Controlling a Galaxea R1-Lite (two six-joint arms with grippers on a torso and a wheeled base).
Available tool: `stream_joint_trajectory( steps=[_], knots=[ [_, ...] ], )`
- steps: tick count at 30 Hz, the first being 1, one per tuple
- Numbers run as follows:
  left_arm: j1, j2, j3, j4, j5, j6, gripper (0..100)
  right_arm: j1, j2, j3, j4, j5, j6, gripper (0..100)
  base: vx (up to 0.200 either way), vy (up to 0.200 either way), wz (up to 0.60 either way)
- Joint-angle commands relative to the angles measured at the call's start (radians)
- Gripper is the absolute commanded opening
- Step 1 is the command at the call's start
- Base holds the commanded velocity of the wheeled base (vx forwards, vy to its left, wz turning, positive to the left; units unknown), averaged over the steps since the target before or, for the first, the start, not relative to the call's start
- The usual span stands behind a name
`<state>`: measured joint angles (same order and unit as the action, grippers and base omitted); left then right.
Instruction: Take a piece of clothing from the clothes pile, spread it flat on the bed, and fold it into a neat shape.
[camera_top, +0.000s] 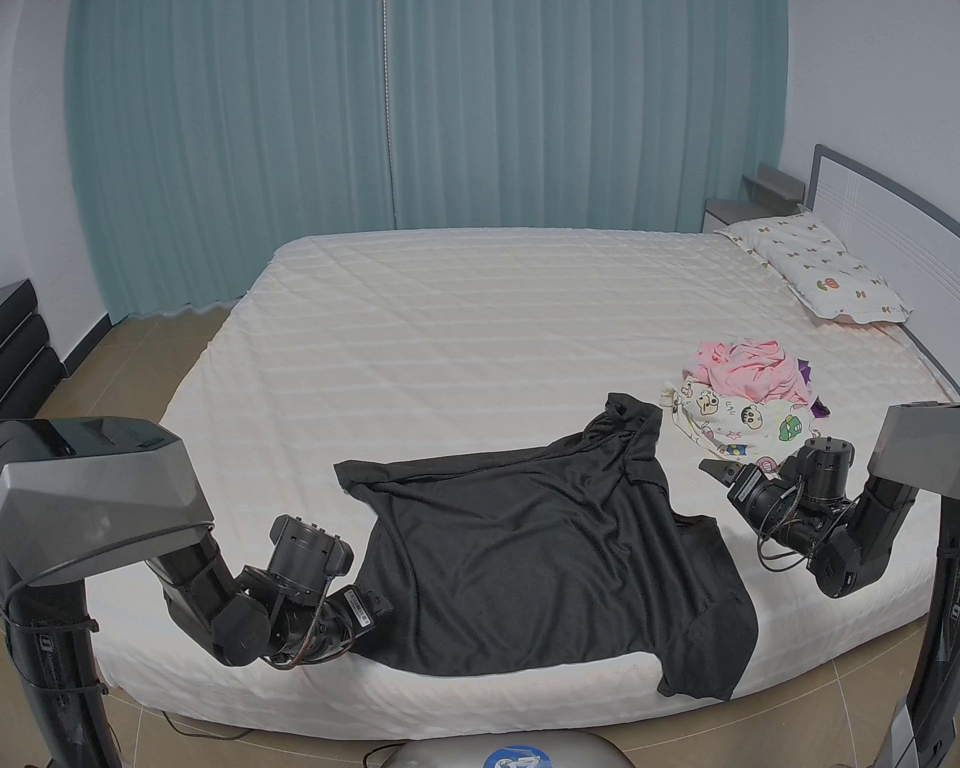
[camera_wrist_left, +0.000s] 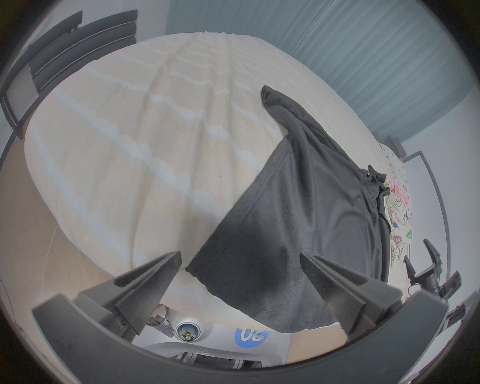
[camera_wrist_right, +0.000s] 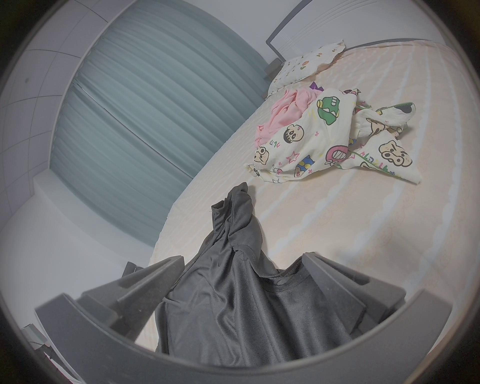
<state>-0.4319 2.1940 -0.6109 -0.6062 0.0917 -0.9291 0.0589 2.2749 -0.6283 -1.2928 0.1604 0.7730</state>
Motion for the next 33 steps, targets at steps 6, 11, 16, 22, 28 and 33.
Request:
stream_joint_trajectory(
  steps=[6,11,16,22,28,33],
  knots=[
    [0.009,0.041,-0.026,0.005,0.016,-0.002,0,0.002,0.003,0.001,0.001,-0.001,-0.001,100,0.0,0.0,0.0],
    [0.032,0.023,-0.012,0.016,0.06,0.001,0,0.002,0.008,0.015,0.001,-0.002,-0.006,100,0.0,0.0,0.0],
    [0.078,-0.05,-0.007,0.114,0.071,0.062,0,0.005,-0.005,0.035,0.003,0.008,-0.02,100,0.0,0.0,0.0],
    [0.151,-0.123,-0.018,0.232,0.071,0.124,0,0.016,-0.008,0.027,0.036,0.011,-0.086,100,0.0,0.0,0.0],
    [0.196,-0.146,-0.021,0.316,0.071,0.179,0,-0.014,0.006,0.067,0.084,0.028,-0.13,100,0.0,0.0,0.0],
    [0.206,-0.137,-0.021,0.352,0.071,0.213,0,-0.05,0.04,0.091,0.084,0.076,-0.153,100,0.0,0.0,0.0]
  ],
)
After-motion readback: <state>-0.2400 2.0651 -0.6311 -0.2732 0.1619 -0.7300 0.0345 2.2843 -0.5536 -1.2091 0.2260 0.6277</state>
